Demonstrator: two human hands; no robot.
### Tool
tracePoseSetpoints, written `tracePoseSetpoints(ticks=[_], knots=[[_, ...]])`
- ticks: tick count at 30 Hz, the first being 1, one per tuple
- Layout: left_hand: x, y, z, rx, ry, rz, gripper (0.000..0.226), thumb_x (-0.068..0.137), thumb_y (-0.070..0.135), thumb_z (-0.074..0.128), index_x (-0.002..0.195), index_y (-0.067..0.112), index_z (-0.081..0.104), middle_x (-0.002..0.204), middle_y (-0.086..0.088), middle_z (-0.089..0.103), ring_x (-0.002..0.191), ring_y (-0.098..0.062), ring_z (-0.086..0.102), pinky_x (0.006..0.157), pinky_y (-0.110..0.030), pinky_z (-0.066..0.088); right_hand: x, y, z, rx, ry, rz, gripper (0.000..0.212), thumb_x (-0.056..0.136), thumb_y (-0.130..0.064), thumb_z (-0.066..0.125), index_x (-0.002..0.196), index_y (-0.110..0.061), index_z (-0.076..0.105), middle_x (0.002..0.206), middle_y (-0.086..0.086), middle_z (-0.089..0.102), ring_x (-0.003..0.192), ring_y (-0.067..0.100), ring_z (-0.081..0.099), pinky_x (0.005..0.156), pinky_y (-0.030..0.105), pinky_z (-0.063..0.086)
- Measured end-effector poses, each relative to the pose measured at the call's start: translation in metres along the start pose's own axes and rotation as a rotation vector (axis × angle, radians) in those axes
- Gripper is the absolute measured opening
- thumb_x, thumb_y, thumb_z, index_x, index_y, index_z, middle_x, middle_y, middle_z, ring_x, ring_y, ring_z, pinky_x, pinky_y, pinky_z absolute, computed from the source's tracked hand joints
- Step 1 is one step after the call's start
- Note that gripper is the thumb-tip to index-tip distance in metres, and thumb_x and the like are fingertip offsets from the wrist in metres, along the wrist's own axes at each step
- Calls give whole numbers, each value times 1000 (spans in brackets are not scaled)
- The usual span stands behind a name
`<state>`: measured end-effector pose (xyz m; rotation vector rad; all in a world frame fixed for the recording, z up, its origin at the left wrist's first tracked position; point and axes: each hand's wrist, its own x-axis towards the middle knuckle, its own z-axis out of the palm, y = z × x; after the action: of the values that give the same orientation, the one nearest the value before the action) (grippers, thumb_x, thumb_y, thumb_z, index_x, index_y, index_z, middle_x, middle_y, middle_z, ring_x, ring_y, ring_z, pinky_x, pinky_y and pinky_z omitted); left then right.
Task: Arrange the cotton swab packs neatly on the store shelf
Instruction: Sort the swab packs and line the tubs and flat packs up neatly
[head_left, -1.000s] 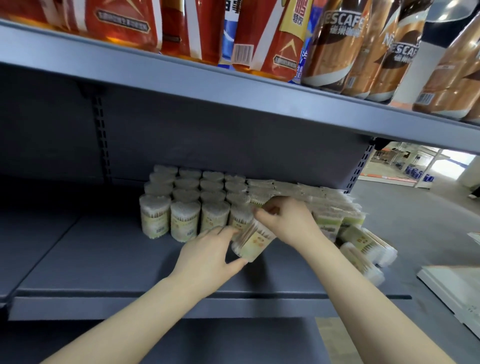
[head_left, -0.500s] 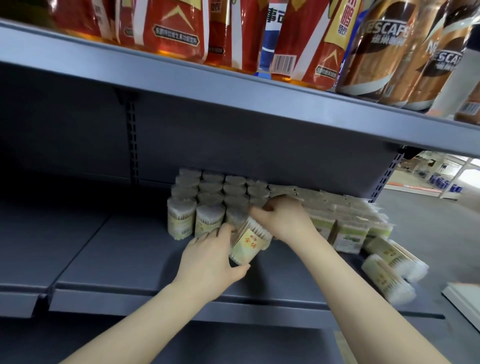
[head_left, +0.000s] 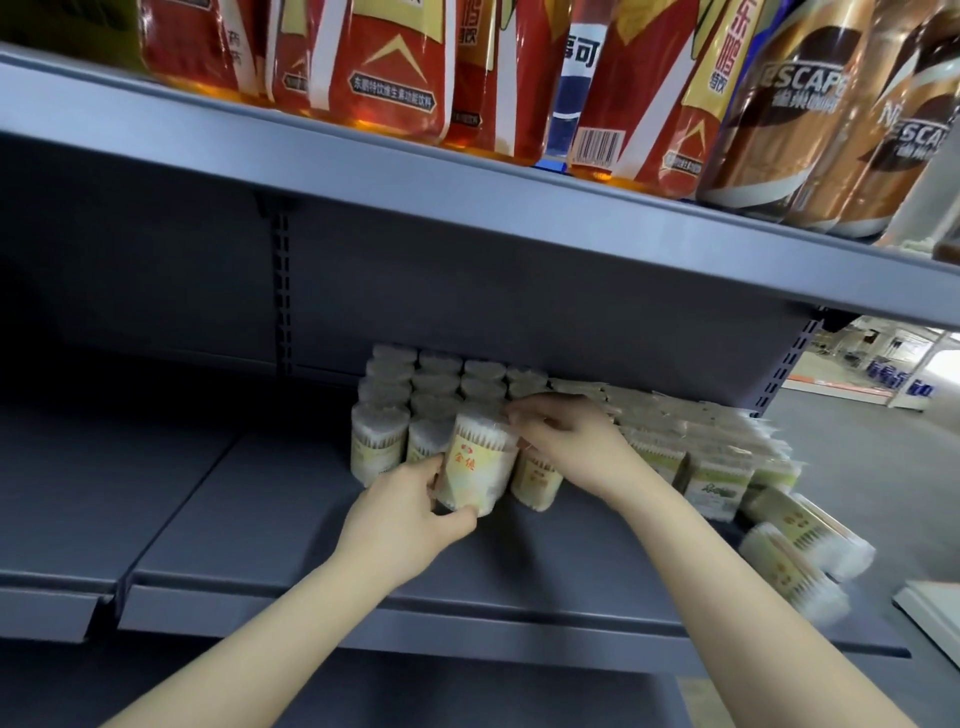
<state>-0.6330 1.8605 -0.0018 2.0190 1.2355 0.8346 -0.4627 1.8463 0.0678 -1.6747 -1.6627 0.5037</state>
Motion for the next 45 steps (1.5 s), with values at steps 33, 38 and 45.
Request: tracePoseSetpoints(ticks=[33,38,45], knots=[[-12,-19,-33,-164,125,-92,54,75,28,71,112,34,32,91,21,53,81,1,57,61,-16,43,10,-26,42,97,-131,-130,28,85,-8,62,112,-15,64,100,-3,66,89,7,59,77,9,44],[-24,-35,-46,-58,137,-137,56,71,35,70,108,35,28,93,22,49,86,-4,57,72,-30,52,20,-34,55,80,-79,-158,24,87,-6,55,106,-16,65,99,-6,64,92,7,59,82,19,44],[-29,-67,-67,24,231,-220,62,72,37,71,119,28,32,106,8,53,93,-13,57,75,-37,52,34,-39,69,-173,44,-145,33,82,-1,45,104,-11,66,111,6,67,104,23,60,89,34,47]])
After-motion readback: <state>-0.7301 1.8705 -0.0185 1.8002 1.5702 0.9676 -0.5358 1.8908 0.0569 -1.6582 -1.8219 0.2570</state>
